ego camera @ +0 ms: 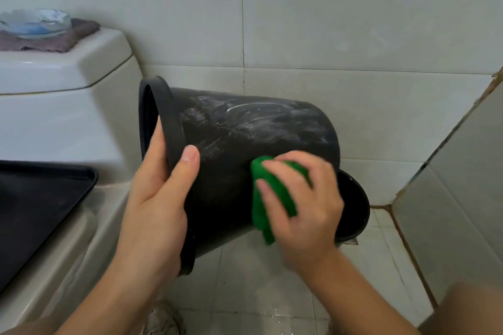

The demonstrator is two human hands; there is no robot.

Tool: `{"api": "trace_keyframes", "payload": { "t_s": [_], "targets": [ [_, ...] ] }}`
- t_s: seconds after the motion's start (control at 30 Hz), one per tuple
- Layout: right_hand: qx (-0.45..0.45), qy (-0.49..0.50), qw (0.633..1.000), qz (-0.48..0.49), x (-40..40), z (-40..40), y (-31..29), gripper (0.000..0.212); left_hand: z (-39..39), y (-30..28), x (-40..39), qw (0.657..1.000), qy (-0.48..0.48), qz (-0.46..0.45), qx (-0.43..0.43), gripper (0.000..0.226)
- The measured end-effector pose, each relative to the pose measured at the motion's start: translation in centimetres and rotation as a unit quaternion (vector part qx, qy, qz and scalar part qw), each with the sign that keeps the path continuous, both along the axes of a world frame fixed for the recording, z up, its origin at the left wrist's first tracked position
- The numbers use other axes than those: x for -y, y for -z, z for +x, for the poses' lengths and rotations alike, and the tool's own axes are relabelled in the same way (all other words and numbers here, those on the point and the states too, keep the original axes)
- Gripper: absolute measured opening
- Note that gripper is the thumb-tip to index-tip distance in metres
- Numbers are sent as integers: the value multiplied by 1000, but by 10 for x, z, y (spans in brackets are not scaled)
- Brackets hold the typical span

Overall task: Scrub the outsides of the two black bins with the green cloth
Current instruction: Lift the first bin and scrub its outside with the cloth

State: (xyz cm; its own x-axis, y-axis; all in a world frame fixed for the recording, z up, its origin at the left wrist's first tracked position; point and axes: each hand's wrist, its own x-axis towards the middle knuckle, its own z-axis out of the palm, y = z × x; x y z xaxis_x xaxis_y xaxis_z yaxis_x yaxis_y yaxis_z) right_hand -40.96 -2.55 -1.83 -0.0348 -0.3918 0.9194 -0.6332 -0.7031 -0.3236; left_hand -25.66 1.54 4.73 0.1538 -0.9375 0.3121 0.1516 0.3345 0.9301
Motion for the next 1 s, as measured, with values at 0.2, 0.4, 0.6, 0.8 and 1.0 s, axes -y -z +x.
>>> {"api": "trace_keyframes", "payload": {
  "t_s": [0.2,0.4,0.6,0.8,1.0],
  "targets": [
    [149,154,961,173,41,-55,4,24,15,-15,-4,999,3,-24,-21,53],
    [190,131,950,208,40,-58,0,15,16,-11,0,1000,15,-24,2,55],
    [165,43,973,159,28,-49,-30,17,13,-12,4,999,16,-34,14,55],
    [179,64,955,227,33,-54,-30,39,5,-7,2,995,64,-67,44,58],
    [246,5,896,370,41,-63,-26,31,2,0,-3,996,56,-67,29,62]
  ]
}}
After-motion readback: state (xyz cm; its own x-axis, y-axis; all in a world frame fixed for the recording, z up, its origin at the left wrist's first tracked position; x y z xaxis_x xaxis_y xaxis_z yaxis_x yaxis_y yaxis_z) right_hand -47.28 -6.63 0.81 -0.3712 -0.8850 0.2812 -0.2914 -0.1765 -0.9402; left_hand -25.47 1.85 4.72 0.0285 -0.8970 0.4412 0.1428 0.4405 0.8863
